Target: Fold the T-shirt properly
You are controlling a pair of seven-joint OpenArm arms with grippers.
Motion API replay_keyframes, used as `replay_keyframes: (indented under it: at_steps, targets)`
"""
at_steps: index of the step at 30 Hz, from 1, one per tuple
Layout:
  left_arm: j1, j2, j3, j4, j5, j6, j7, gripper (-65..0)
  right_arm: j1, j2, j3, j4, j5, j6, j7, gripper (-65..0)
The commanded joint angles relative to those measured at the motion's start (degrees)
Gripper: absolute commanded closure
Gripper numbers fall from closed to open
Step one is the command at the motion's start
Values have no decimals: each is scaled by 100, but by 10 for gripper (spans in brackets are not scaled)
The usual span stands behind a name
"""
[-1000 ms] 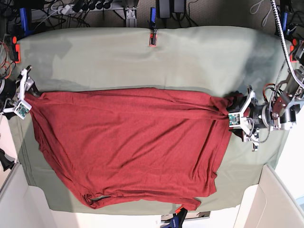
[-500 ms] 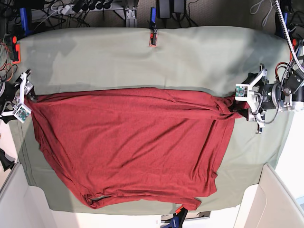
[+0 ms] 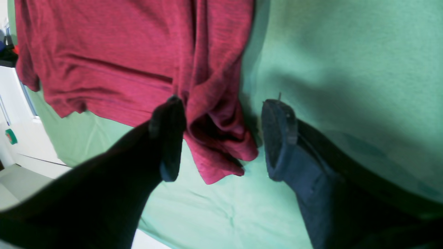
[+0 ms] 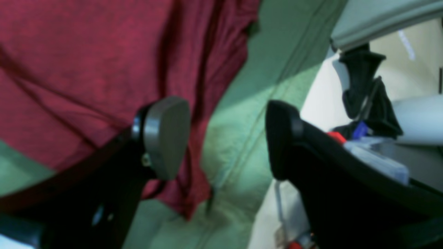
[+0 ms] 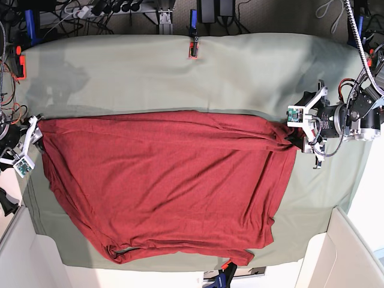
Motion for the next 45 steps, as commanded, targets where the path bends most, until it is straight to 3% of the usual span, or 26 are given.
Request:
replay_keyframes:
  at_steps: [1, 4, 8, 14, 25, 26, 29, 30, 34, 38, 45]
  targets:
    - [-68, -146, -72, 39, -28, 40, -15, -380, 74, 136, 72, 190, 149, 129, -28, -379]
    - [103, -205, -72, 114, -24, 40, 20, -380, -83, 146, 72, 516, 527, 479, -433, -377]
    - [391, -273, -74, 341, -20, 40, 249, -380, -555, 267, 72, 964, 660, 868, -446, -377]
    - [680, -205, -79, 487, 31, 40, 310, -380, -1047, 341, 70, 1001, -24, 859, -299, -377]
    - [717, 66, -83, 481, 179, 72, 457, -380, -1080, 341, -236, 807, -22, 1115, -76, -377]
    - [715, 66, -83, 481, 179, 72, 459, -380, -1080, 341, -251, 807, -15, 1113, -28, -356]
    - [717, 63, -83, 481, 179, 72, 501, -380, -1056, 341, -251, 831, 24, 994, 15, -168]
    - [717, 63, -83, 479, 179, 72, 503, -380, -1049, 341, -251, 850, 42, 909, 15, -143]
    - [717, 63, -81, 466, 181, 72, 533, -380, -1049, 343, -251, 951, 203, 859, 11, -142]
    - [717, 66, -81, 466, 179, 72, 540, -380, -1054, 341, -251, 870, 278, 1054, -85, -84]
    - [715, 103, -83, 466, 179, 76, 538, -380, -1010, 339, -251, 352, -48, 979, 133, -84]
